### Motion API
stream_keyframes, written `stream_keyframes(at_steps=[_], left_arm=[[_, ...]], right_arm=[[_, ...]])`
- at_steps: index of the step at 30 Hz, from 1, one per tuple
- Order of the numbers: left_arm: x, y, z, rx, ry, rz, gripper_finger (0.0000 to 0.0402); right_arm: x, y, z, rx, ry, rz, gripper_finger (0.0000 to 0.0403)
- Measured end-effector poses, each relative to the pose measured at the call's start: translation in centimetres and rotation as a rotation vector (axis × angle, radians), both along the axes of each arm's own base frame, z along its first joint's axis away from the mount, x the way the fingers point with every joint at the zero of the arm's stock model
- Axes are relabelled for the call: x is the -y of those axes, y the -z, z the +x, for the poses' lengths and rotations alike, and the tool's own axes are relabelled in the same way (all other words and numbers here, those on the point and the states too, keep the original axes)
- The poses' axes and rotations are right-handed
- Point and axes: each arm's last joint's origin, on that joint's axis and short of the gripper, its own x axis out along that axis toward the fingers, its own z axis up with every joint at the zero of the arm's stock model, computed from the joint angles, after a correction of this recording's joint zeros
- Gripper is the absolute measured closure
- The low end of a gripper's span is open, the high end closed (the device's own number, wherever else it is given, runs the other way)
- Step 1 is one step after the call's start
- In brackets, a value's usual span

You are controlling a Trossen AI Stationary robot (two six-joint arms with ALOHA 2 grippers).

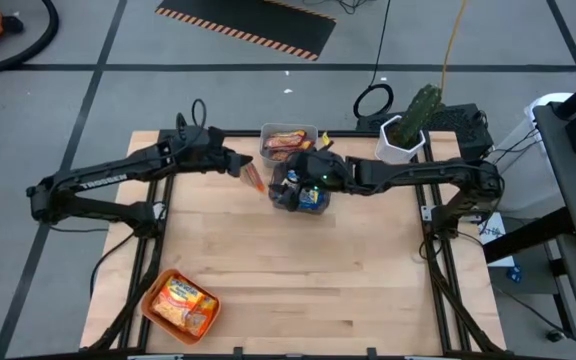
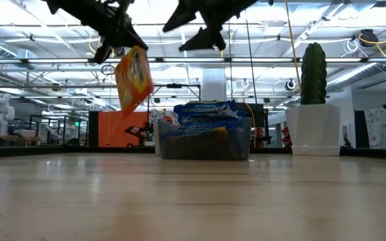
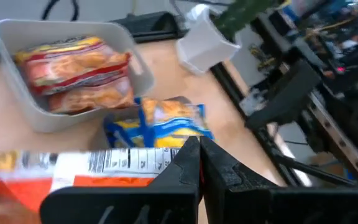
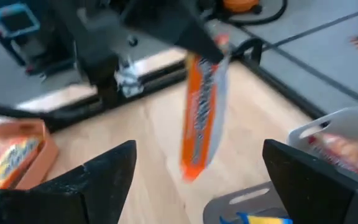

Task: Sort Maruchan noodles
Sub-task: Put the orange noodle pack into the orange bin

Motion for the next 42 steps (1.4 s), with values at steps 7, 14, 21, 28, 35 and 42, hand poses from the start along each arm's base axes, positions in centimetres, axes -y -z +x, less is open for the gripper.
stream_keyframes(at_steps=[7, 14, 21, 28, 35, 42], left_arm=[[-1.1, -0.1, 0.5, 0.054, -0.061, 0.001, 0.0402], [-1.5, -0.7, 0.9, 0.138, -0.154, 0.025, 0.0402], [-1.6, -1.6, 1.2, 0.234, -0.174, 0.040, 0.0402], [-1.3, -1.8, 1.4, 0.261, -0.167, 0.047, 0.0402], [-0.7, -2.0, 1.7, 0.284, -0.143, 0.055, 0.0401], [-0.4, -2.3, 1.9, 0.308, -0.114, 0.057, 0.0401]], right_arm=[[2.6, 2.4, 0.1, -0.009, -0.035, 0.046, 0.0063], [3.3, 1.5, 0.3, 0.064, -0.138, -0.032, 0.0063], [3.8, 2.8, 1.0, 0.038, -0.126, -0.043, 0.0063], [4.8, 2.9, 1.4, 0.080, -0.068, -0.102, 0.0063], [5.5, 3.0, 1.2, 0.076, -0.069, -0.072, 0.0064], [5.4, 4.0, 1.8, 0.056, -0.030, -0.061, 0.0075]])
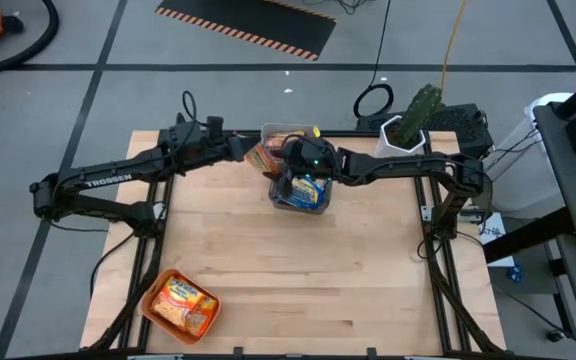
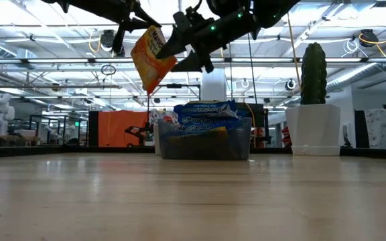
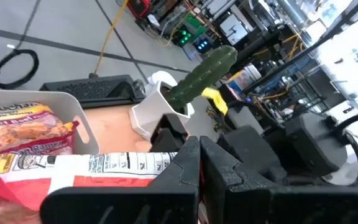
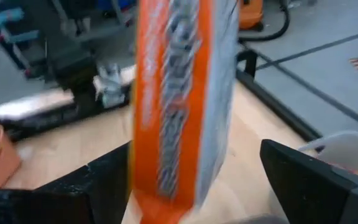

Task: Sort Maruchan noodles
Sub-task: Put the orange noodle pack into the orange bin

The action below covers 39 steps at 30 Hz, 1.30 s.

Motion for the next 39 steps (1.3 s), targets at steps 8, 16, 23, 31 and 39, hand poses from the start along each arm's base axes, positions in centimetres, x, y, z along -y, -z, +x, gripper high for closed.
stream_keyframes(at_steps=[8, 16, 23, 31, 39], left_arm=[[0.1, 0.0, 0.1, 0.021, 0.016, -0.044, 0.0401], [0.3, 0.0, 0.1, 0.014, 0.088, -0.034, 0.0401], [0.5, 0.0, 0.2, -0.002, 0.154, 0.003, 0.0400], [0.5, -0.6, -0.8, -0.009, 0.253, 0.091, 0.0314], [0.3, -0.6, -2.6, -0.121, 0.235, 0.194, 0.0186]], right_arm=[[0.1, -0.5, 0.3, 0.081, 0.029, 0.029, 0.0152], [0.1, -0.4, 0.3, 0.089, 0.049, 0.089, 0.0248], [-1.0, -0.4, 0.5, 0.108, 0.044, 0.155, 0.0287], [-2.8, -0.3, 0.7, 0.107, 0.023, 0.237, 0.0264], [-3.2, -0.7, 0.6, 0.099, -0.237, 0.375, 0.0286]])
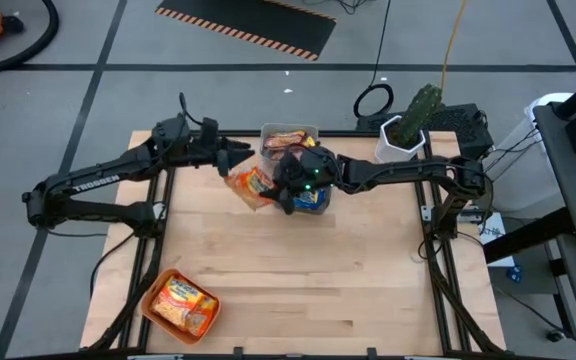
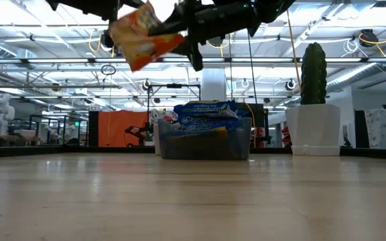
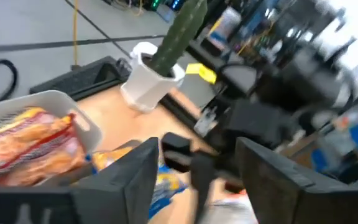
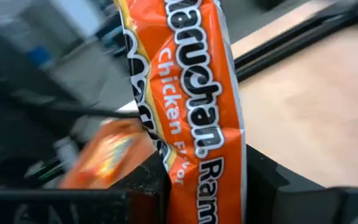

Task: Sort Maruchan noodles
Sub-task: Put the orange noodle pack into the orange bin

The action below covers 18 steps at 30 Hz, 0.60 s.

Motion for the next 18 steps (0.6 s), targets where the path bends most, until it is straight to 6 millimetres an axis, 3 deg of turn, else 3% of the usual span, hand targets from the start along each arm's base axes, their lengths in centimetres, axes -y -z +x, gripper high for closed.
stream_keyframes(at_steps=[5, 12, 18], left_arm=[[1.0, 0.0, -0.8, -0.065, 0.056, 0.097, 0.0148], [3.7, 1.4, -1.0, -0.207, 0.282, 0.025, 0.0096], [5.6, 1.7, -0.8, -0.242, 0.346, 0.019, 0.0074]], right_arm=[[0.0, -0.3, -0.3, 0.012, -0.174, 0.070, 0.0274], [0.4, -0.7, -0.8, 0.025, -0.329, 0.137, 0.0279], [0.7, -0.6, -1.1, 0.006, -0.460, 0.229, 0.0279]])
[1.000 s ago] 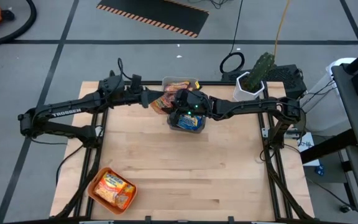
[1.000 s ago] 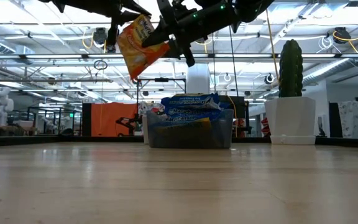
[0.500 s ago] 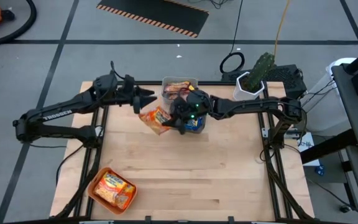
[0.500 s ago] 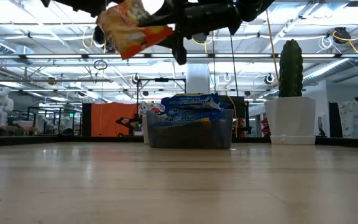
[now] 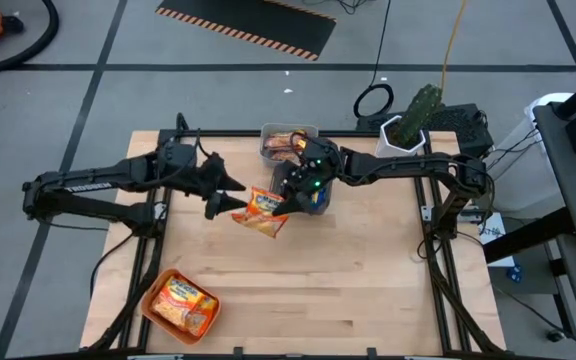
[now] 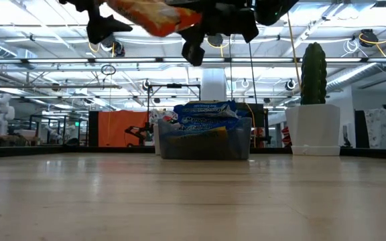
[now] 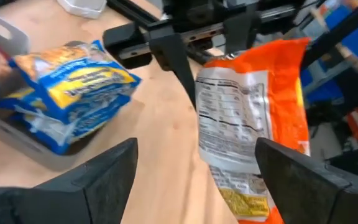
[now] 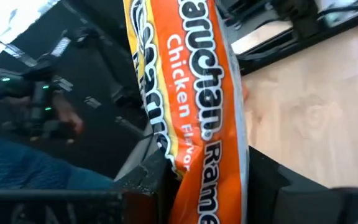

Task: Sort Maruchan noodles
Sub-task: Put the orange noodle pack into the orange bin

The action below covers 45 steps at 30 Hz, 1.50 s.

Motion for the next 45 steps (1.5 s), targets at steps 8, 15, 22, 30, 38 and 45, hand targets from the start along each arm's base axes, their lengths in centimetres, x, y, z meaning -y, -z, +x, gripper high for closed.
stream_keyframes(at_steps=[8, 15, 22, 30, 38, 45], left_arm=[[1.2, -0.7, 0.6, 0.062, -0.008, -0.146, 0.0073], [2.2, -0.6, 0.7, 0.046, -0.041, -0.140, 0.0073], [2.6, 0.5, 2.7, 0.025, -0.085, -0.111, 0.0073], [2.8, 1.0, 5.4, 0.101, -0.065, -0.113, 0.0078], [2.5, 1.5, 5.5, 0.074, -0.047, -0.078, 0.0187], [2.2, 1.8, 5.2, 0.026, -0.051, -0.061, 0.0271]], right_arm=[[0.4, 0.0, -0.3, 0.003, -0.074, 0.019, 0.0279], [0.8, 0.2, -0.4, -0.014, -0.060, 0.021, 0.0279], [0.9, 0.2, -0.3, -0.031, -0.018, 0.027, 0.0279], [0.9, 0.2, -0.3, -0.049, -0.003, 0.050, 0.0279], [0.9, 0.2, -0.3, -0.066, 0.011, 0.069, 0.0279], [1.0, 0.3, -0.2, -0.071, 0.065, 0.044, 0.0275]])
